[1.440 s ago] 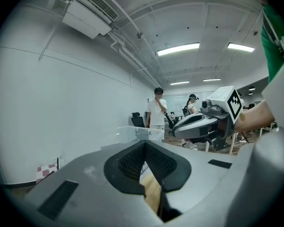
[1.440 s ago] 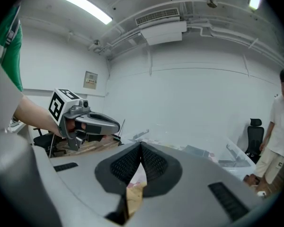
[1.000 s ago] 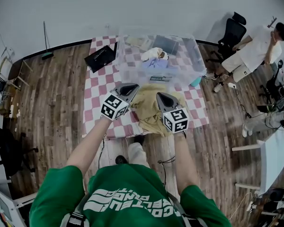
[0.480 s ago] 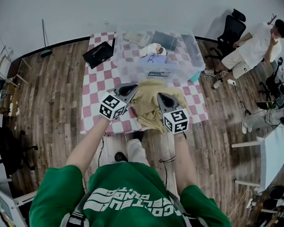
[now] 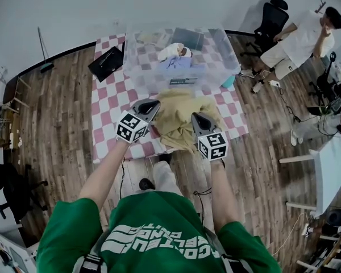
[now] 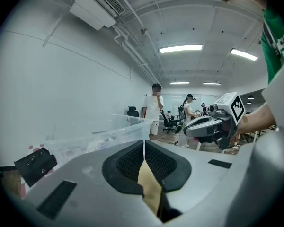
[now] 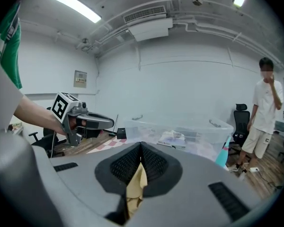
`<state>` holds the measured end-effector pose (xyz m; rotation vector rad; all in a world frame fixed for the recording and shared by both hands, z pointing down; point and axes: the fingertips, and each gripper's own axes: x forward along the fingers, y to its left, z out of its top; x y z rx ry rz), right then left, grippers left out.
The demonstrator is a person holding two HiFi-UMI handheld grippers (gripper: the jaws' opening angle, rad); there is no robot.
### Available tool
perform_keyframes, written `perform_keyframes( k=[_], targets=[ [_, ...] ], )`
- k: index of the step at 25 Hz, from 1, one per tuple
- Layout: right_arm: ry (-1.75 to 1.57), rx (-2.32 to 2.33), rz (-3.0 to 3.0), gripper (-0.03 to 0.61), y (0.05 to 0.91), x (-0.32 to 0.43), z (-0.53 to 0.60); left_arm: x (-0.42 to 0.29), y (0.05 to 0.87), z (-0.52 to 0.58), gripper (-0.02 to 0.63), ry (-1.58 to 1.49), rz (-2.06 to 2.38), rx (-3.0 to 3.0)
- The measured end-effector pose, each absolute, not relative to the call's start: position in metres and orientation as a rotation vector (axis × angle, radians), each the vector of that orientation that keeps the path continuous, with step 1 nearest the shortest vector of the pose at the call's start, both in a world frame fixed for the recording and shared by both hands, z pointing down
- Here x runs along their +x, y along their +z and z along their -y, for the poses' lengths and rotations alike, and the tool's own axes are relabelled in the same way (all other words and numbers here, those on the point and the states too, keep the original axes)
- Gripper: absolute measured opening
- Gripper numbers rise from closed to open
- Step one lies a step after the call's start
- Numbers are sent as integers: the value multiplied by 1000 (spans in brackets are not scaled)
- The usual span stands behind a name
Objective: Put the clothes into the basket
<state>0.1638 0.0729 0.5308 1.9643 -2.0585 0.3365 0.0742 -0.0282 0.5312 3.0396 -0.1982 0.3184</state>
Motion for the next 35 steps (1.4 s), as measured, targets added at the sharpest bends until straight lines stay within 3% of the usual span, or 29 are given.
perform_keyframes(
  k=[10, 15, 16, 18, 21, 28, 35],
  targets=[
    [486, 2079, 1824, 11, 591, 227, -112, 124, 590, 22, 10, 477, 7, 2975],
    [588, 2183, 1691, 15, 621, 252, -139, 147, 627, 13, 170, 620, -140, 2915],
    [619, 2208, 1673, 33, 626, 257, -144, 151, 634, 13, 188, 647, -158, 2914],
    [692, 2243, 1646, 175, 638, 264, -151, 158, 646, 13, 225, 696, -189, 2910],
    [755, 2262, 1599, 243, 656, 271, -159, 166, 666, 12, 269, 768, -237, 2899],
    [946, 2237, 1567, 323, 707, 280, -158, 183, 711, 18, 345, 882, -303, 2843],
    [1148, 2156, 1500, 350, 764, 291, -150, 190, 760, 32, 395, 1052, -343, 2755]
  ],
)
